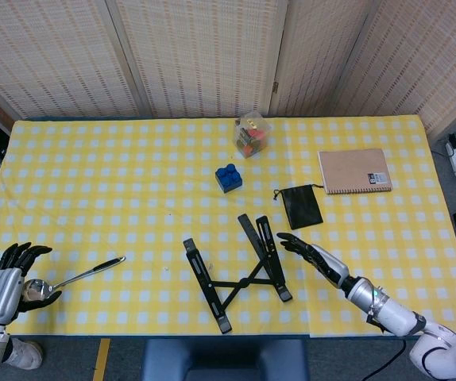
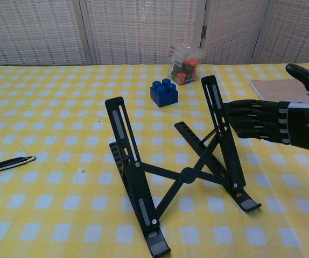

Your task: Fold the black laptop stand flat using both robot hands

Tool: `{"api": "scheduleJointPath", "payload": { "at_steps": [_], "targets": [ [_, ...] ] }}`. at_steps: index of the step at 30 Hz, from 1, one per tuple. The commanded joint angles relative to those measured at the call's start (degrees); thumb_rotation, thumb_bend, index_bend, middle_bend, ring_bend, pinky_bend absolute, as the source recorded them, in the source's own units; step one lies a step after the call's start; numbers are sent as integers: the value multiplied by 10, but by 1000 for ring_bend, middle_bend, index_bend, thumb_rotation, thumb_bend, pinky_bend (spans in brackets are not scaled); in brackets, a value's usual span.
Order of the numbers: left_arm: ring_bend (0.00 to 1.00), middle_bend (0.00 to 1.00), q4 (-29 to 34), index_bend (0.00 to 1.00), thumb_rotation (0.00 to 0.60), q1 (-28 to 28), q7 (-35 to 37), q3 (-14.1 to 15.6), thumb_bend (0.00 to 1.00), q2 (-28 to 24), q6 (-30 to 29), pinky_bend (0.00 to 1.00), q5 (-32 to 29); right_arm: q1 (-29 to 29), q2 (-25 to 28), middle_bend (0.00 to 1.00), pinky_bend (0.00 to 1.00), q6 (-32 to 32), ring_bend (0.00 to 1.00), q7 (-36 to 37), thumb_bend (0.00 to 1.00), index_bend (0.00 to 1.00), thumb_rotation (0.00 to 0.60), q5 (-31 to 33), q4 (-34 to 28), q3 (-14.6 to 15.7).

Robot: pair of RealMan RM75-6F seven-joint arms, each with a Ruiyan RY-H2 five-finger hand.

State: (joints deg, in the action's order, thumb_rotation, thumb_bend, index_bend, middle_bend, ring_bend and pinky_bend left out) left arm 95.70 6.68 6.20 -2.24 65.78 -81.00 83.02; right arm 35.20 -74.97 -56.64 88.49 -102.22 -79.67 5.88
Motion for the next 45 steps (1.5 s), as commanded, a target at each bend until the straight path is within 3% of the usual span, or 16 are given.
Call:
{"api": "scheduleJointPath", "payload": {
  "at_steps": [1,13,24,29,34,45],
  "targets": [
    [115,257,1,256,600,0,1,0,172,-1,0,0,0,29,-28,0,0,2,0,52,0,0,0,-19,37,26],
    [107,257,8,256,600,-4,-1,3,171,-7,-3,0,4,44,-55,0,0,-50,0,121,0,0,0,-58,73,95],
    [107,257,11,256,600,-3,-8,3,172,-8,-4,0,8,32,-34,0,0,-127,0,90,0,0,0,-78,50,136],
    [107,257,12,256,600,-3,-10,4,172,-9,-3,0,8,34,-12,0,0,-133,0,69,0,0,0,-52,43,127],
    [107,257,15,253,600,-4,-11,4,172,-11,-4,0,6,63,-8,0,0,-99,0,70,0,0,0,-21,48,99],
    [107,257,22,251,600,-2,-24,1,172,-15,3,0,-3,147,-61,0,0,-61,0,160,0,0,0,-34,102,66]
  ]
}}
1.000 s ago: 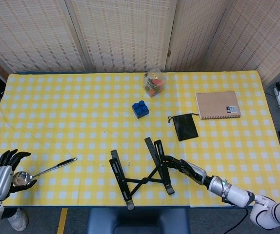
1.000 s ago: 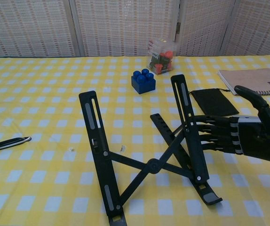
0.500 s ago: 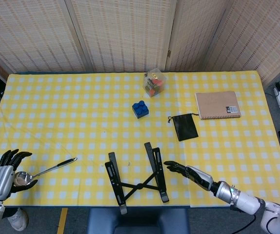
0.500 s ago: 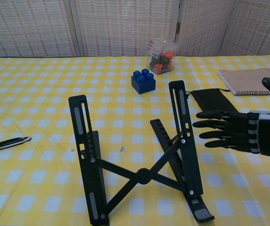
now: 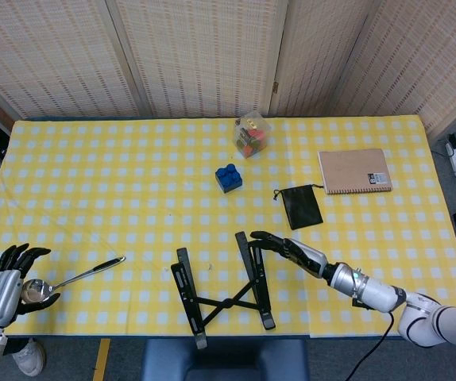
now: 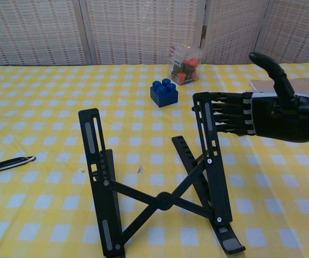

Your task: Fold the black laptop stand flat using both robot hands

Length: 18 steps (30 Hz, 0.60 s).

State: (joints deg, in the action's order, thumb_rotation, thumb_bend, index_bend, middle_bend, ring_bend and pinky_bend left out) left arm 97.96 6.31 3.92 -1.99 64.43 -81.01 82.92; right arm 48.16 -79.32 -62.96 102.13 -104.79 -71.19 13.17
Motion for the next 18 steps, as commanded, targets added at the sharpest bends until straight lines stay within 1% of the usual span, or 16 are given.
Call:
{"api": "scheduleJointPath", "payload": {
  "at_steps": [1,5,7,12,18],
  "targets": [
    [107,257,-1,251,600,4,-1,-2,172,-2,5,0,-1,20,-23,0,0,-4,0,33,0,0,0,-11,24,-7],
    [107,261,0,249,600,11,4,-3,172,-7,12,0,5,23,-30,2,0,-32,21,57,0,0,0,-21,35,-1],
    [109,261,1,247,600,13,0,-4,172,-8,12,0,6,21,-28,15,0,-52,49,67,0,0,0,-29,36,5],
    [110,264,1,245,600,18,5,-2,172,-3,15,0,18,12,-17,38,0,-101,71,74,0,0,0,-44,30,19],
    [114,265,2,228,600,46,35,7,171,2,39,0,68,8,-2,38,0,-134,70,63,0,0,0,-58,17,34]
  ]
}}
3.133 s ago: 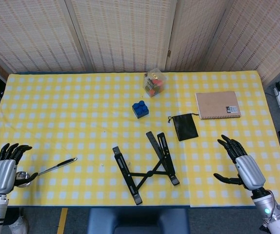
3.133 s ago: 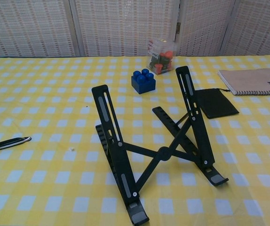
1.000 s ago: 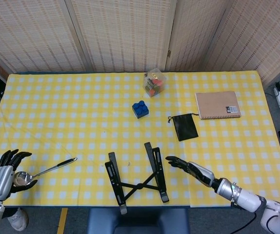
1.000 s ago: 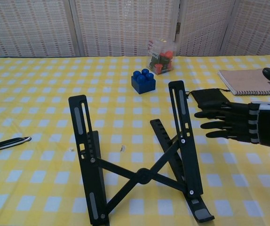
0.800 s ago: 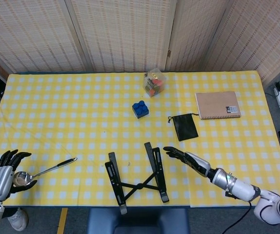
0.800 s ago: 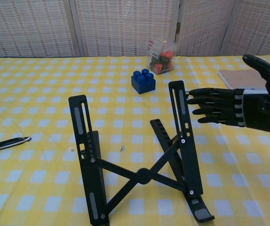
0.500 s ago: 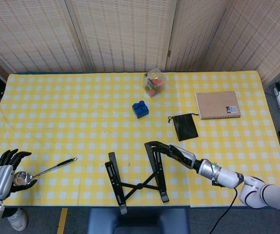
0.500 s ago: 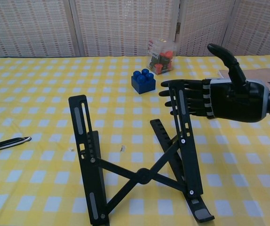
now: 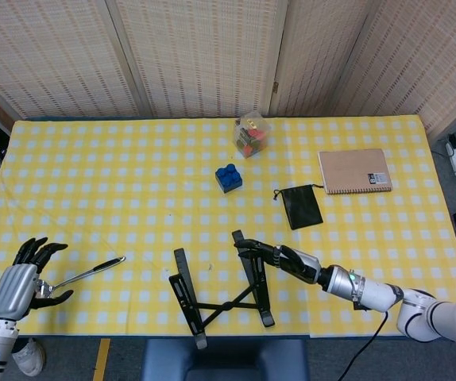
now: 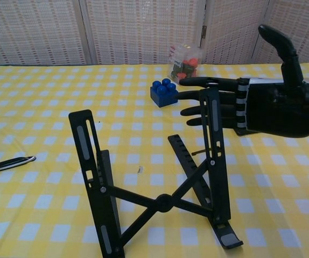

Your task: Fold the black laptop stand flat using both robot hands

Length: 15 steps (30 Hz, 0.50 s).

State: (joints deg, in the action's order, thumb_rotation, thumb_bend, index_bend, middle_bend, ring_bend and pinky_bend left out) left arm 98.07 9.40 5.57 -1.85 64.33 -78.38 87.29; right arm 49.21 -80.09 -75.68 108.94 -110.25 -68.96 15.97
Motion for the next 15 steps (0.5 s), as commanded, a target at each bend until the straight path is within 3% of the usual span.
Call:
{"api": "scheduleJointPath", "payload": {
  "at_steps": [1,5,9,15],
  "targets": [
    [114,264,1,221,600,21,27,8,172,4,19,0,34,-3,7,38,0,-7,71,-7,0,0,0,-2,-7,7],
    [99,260,3,183,600,57,103,21,170,5,56,0,80,-2,10,38,0,-6,71,-4,0,0,0,6,-9,9],
    [46,190,-16,106,592,99,202,33,161,11,77,0,134,6,14,38,0,7,75,-4,0,0,0,15,-9,8],
    [11,147,-21,77,447,144,245,53,135,16,117,0,167,17,17,38,0,21,75,8,0,0,0,22,-10,9]
  ]
}}
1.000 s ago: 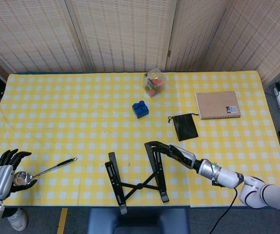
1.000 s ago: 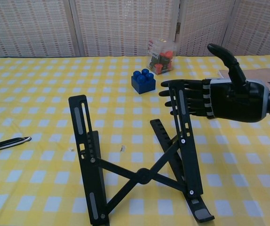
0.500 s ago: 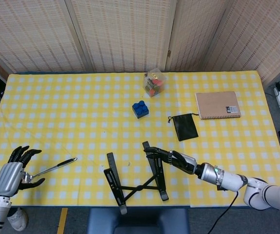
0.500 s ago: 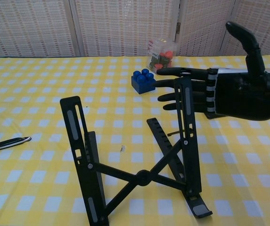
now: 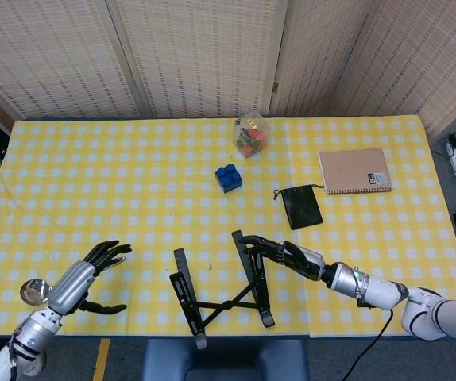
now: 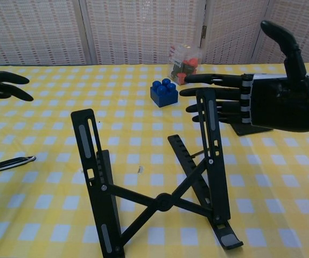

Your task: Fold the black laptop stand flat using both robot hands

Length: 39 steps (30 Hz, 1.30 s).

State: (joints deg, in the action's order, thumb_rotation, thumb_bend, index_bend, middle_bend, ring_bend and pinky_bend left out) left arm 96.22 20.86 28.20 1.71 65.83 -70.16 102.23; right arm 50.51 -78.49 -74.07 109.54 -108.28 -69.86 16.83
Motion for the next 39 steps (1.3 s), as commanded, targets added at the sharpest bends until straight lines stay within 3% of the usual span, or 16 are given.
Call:
{"api": "scheduleJointPath", "payload": {
  "at_steps": [1,8,19,39],
  "targets": [
    [4,128,2,56,442,36,20,22,134,-2,46,0,20,6,2,38,0,7,76,2,0,0,0,3,-3,0],
    [0,66,24,0,441,59,-12,36,135,8,75,0,22,16,7,37,0,21,74,-1,0,0,0,13,-19,-4],
    [0,62,42,0,438,67,-158,-5,135,93,94,0,-57,21,23,36,0,24,74,-26,0,0,0,19,-55,-8],
    [0,62,7,0,440,107,-290,-38,135,206,139,0,-154,10,30,37,0,16,78,-42,0,0,0,18,-72,-5]
  ]
}}
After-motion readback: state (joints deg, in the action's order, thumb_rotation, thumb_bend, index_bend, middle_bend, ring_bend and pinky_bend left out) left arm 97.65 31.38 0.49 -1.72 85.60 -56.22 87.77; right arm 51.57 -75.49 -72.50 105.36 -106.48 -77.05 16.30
